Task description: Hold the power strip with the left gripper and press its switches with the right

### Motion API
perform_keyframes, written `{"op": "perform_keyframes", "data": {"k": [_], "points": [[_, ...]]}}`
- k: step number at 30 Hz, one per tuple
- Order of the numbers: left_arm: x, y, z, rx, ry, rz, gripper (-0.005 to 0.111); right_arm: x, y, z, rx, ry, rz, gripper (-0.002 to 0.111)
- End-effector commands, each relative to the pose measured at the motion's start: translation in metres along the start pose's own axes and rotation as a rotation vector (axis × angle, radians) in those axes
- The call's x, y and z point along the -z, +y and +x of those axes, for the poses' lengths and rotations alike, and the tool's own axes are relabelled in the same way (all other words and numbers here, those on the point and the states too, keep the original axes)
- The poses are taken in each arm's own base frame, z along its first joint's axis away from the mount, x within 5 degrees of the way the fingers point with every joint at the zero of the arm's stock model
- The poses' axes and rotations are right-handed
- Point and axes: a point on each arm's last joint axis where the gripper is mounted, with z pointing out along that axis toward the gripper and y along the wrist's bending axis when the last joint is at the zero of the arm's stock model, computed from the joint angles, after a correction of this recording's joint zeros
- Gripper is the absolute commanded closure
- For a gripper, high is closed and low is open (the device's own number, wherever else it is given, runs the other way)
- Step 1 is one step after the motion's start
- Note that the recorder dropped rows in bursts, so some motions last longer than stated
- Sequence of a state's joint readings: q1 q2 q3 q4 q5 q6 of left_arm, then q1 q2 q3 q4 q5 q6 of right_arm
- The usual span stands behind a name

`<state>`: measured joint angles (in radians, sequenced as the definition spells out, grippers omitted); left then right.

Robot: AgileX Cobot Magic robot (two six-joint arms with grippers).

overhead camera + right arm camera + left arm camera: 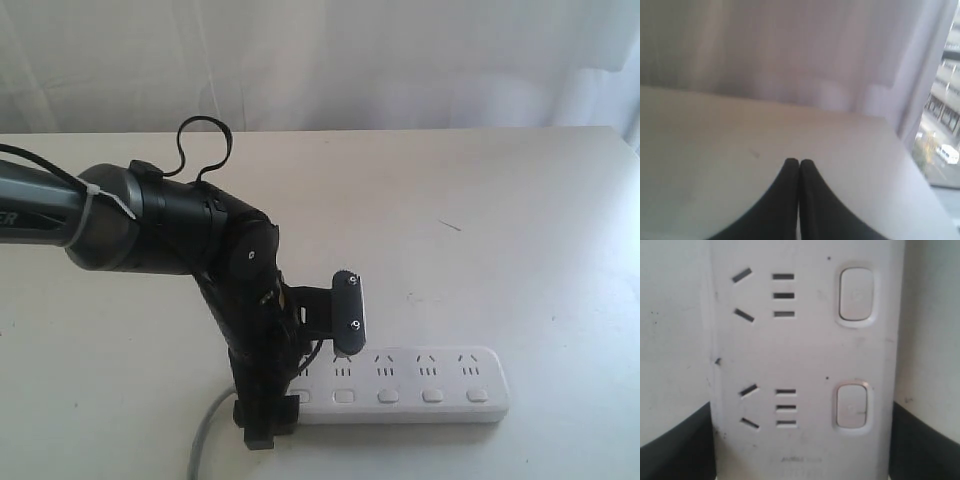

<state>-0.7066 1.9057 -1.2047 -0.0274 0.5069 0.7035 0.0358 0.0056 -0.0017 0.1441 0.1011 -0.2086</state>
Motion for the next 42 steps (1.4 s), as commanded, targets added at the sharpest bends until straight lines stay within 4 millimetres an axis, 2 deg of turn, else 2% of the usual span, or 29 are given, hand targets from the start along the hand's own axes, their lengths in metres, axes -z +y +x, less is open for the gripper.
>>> {"op": "perform_keyframes", "data": {"k": [1,4,9,12,19,25,30,34,35,37,40,42], "points": [[0.002,-0.005,0.002,-0.026,0.014,0.032,0.107,0.005,-0.005,-0.026,-0.010,-0.300,0.058,0.108],[0.002,-0.005,0.002,-0.031,0.016,0.033,0.107,0.010,-0.008,-0.039,-0.058,-0.458,0.079,0.108],[0.002,-0.005,0.002,-0.031,0.019,0.036,0.107,0.020,-0.012,-0.055,-0.432,-0.681,-0.014,0.108],[0.002,-0.005,0.002,-0.027,0.019,0.036,0.107,0.027,-0.013,-0.062,-0.579,-0.792,-0.080,0.108],[0.002,-0.005,0.002,-0.027,0.021,0.039,0.107,0.045,-0.016,-0.076,-0.610,-1.050,-0.137,0.108],[0.002,-0.005,0.002,-0.027,0.021,0.039,0.107,0.047,-0.014,-0.078,-0.776,-1.059,-0.280,0.108],[0.002,-0.005,0.002,-0.025,0.021,0.039,0.107,0.045,-0.011,-0.077,-0.807,-1.027,-0.320,0.108],[0.002,-0.006,0.002,-0.022,0.020,0.040,0.107,0.046,-0.011,-0.077,-0.984,-1.011,-0.429,0.108],[0.002,-0.006,0.002,-0.020,0.020,0.040,0.107,0.046,-0.010,-0.080,-0.951,-1.008,-0.429,0.108],[0.002,-0.006,0.002,-0.020,0.020,0.040,0.107,0.048,0.000,-0.088,-0.728,-0.983,-0.428,0.108],[0.002,-0.006,0.002,-0.020,0.020,0.040,0.107,0.045,0.024,-0.108,-0.351,-0.790,-0.494,0.108],[0.002,-0.006,0.002,-0.020,0.020,0.040,0.107,0.041,0.034,-0.122,-0.200,-0.659,-0.557,0.108]]}}
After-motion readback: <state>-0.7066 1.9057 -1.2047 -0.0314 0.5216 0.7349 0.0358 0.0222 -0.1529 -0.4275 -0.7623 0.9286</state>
